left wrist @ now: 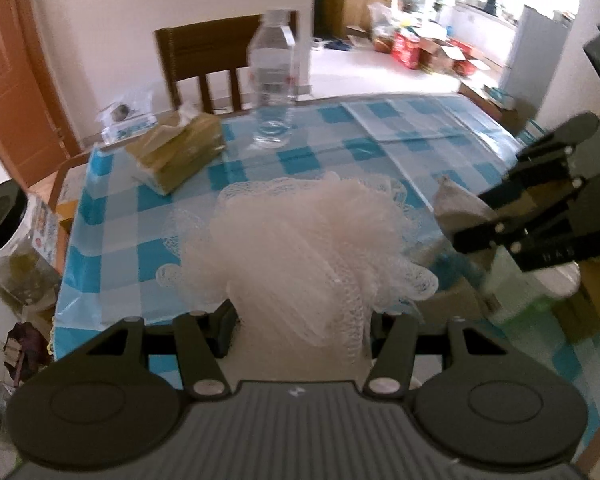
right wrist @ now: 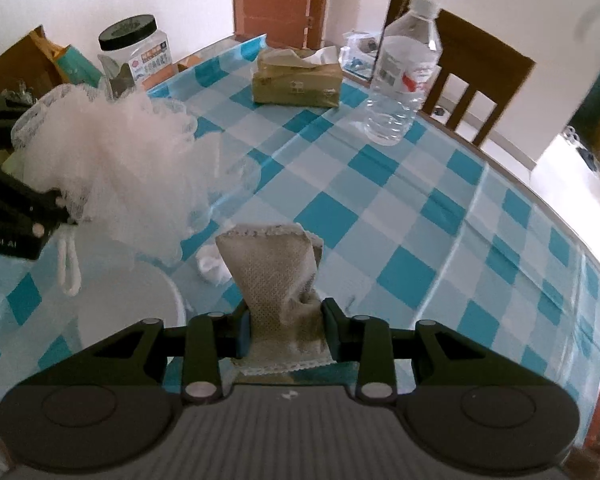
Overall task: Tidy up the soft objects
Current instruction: 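Carry the pouf and beige fabric over the box and open both grippers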
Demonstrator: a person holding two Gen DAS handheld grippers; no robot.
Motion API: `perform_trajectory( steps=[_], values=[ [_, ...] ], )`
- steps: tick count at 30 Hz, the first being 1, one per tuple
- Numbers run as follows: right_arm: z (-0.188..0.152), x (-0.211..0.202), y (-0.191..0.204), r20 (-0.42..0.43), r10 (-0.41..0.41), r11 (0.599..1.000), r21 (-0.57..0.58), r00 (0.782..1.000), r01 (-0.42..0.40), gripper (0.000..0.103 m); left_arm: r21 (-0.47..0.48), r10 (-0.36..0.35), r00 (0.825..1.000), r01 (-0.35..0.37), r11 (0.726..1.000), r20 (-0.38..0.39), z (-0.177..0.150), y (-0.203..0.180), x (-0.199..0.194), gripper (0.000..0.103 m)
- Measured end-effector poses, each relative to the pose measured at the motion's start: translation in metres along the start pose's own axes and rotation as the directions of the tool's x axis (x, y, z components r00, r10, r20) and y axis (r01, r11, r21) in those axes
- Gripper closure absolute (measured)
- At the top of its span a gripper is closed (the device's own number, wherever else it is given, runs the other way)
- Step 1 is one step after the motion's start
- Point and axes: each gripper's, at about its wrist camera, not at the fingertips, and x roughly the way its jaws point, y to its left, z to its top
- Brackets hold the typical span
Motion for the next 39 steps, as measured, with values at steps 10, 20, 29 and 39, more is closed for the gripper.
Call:
perform_trajectory(
  steps=[10,20,29,39],
  values=[
    [-0.063,-0.074,0.006,0.039,-0.051,0.992,0.118,0.998,0.046,0.063,0.129,-0.130,0.991,0.131,0.983,-0.013,-0.020,-0.056,-0.036,0.047],
    [-0.153,-0.120,-0.024,0.040,-0.018,0.980,0.199,0.999,0.009,0.063,0.164,-0.186,0.981,0.193,0.967,-0.060,-0.034,-0.145,-0.056,0.047],
    [-0.217,-0.139,-0.068,0.015,-0.021,0.965,0.260,1.000,0.017,0.063,0.167,-0.238,0.964,0.256,0.952,-0.119,-0.040,-0.226,-0.044,0.047],
    [-0.256,-0.147,-0.128,-0.003,-0.122,0.934,0.338,0.993,0.116,0.063,0.244,-0.283,0.951,0.305,0.921,-0.122,-0.020,-0.298,-0.027,0.047]
  ],
)
